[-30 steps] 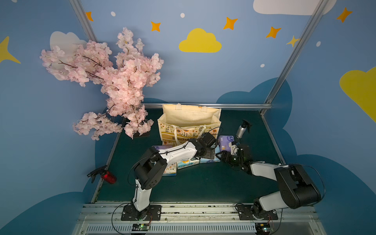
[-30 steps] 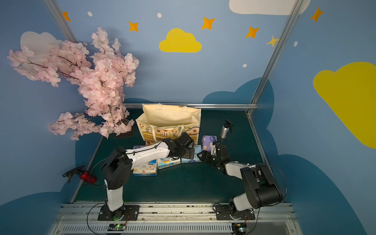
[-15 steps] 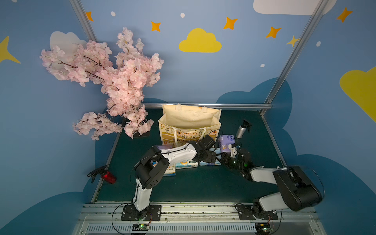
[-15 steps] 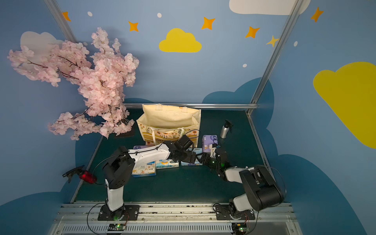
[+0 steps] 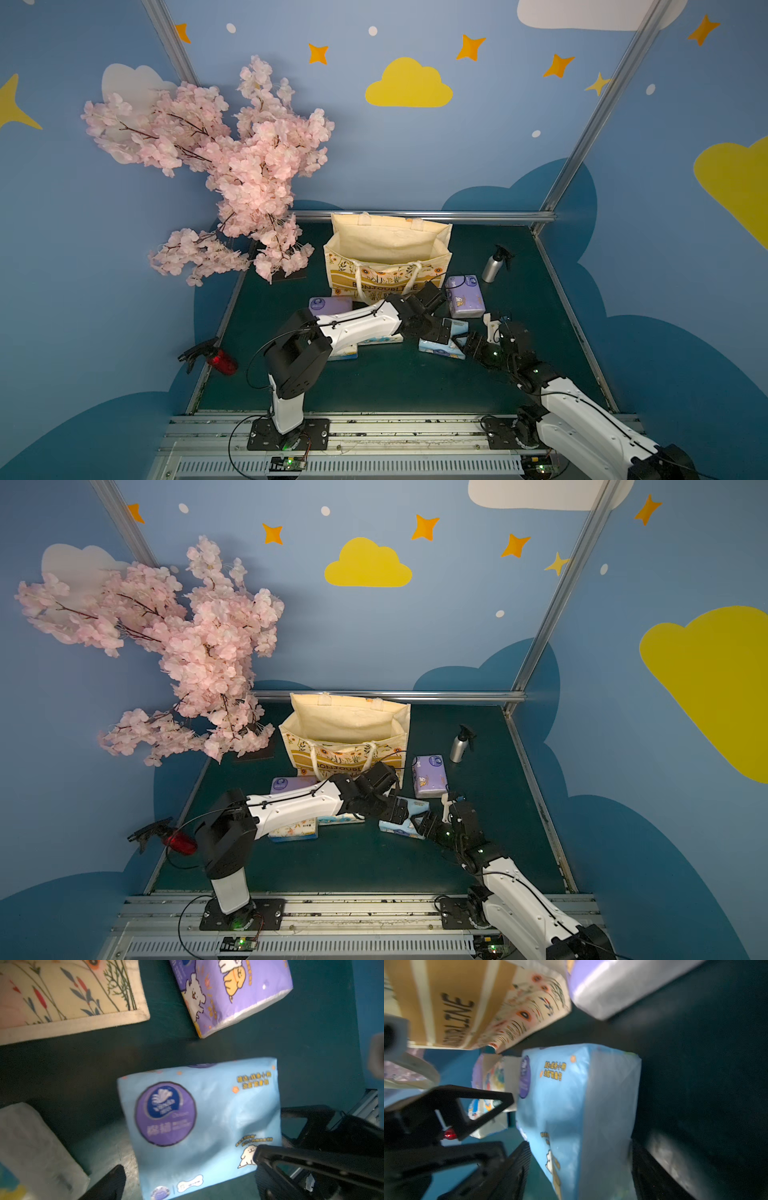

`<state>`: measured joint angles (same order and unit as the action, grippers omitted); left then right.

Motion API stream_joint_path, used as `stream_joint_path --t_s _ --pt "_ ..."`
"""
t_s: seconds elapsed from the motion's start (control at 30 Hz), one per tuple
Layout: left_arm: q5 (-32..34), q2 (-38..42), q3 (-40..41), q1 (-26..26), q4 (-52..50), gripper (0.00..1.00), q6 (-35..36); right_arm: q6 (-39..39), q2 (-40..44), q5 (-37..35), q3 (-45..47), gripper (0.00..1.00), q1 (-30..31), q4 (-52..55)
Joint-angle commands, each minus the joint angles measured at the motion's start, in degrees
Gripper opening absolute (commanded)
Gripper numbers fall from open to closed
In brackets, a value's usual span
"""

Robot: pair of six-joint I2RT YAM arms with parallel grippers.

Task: Put tissues into the canvas bag
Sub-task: Adjust the pack of facial tissues at the center of the board.

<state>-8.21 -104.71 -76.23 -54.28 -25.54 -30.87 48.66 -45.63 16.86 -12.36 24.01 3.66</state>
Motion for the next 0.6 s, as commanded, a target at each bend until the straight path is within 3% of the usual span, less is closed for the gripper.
stream_joint_path --t_s 0.0,0.23,0.57 --pt "1.6 2.7 0.6 0.4 -0.3 0.98 0.7 -1.5 1.8 0.8 0.0 0.77 -0.7 4.5" --pt "3.9 3.5 2.8 1.8 -0.2 0.99 -0.5 -2.8 0.6 -1.8 1.5 0.82 -5.7 6.2" --pt "-2.3 -2.9 0.9 1.7 0.0 0.96 -1.3 -1.0 -11.7 6.3 2.6 0.83 -7.5 -10.4"
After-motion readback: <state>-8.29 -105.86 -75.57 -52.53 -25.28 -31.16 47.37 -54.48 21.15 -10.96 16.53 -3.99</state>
